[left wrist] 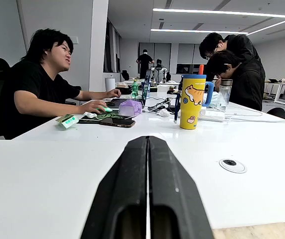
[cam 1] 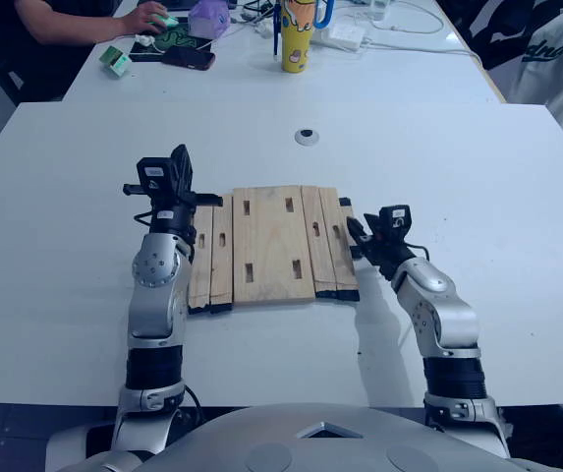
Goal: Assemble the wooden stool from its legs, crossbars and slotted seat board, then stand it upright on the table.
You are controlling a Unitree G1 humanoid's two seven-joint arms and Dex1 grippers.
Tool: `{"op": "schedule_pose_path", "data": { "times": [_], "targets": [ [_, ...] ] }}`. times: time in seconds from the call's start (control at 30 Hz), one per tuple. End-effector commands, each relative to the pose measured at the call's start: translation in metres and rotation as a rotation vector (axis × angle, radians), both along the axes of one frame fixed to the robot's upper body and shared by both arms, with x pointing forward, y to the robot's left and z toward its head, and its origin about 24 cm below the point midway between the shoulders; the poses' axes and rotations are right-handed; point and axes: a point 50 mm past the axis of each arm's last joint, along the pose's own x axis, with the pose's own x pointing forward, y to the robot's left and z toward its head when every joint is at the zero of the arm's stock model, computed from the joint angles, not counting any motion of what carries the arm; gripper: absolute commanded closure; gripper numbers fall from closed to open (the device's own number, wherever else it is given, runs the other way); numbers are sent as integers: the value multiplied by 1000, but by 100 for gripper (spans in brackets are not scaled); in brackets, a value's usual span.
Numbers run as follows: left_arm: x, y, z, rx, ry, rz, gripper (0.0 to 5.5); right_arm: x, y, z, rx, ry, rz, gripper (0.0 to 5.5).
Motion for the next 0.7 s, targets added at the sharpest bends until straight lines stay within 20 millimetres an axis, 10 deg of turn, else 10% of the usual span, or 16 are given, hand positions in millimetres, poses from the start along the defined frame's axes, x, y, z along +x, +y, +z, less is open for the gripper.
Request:
{"op": "schedule_pose_path", "data": {
  "times": [0.03, 0.7],
  "targets": [
    [-1, 1, -3, -11, 10, 14, 548, 3, -9, 3, -1, 26, 12, 340],
    [-2, 2, -2, -20, 7, 38, 548, -1, -10, -8, 1, 131, 86, 340]
  ]
}}
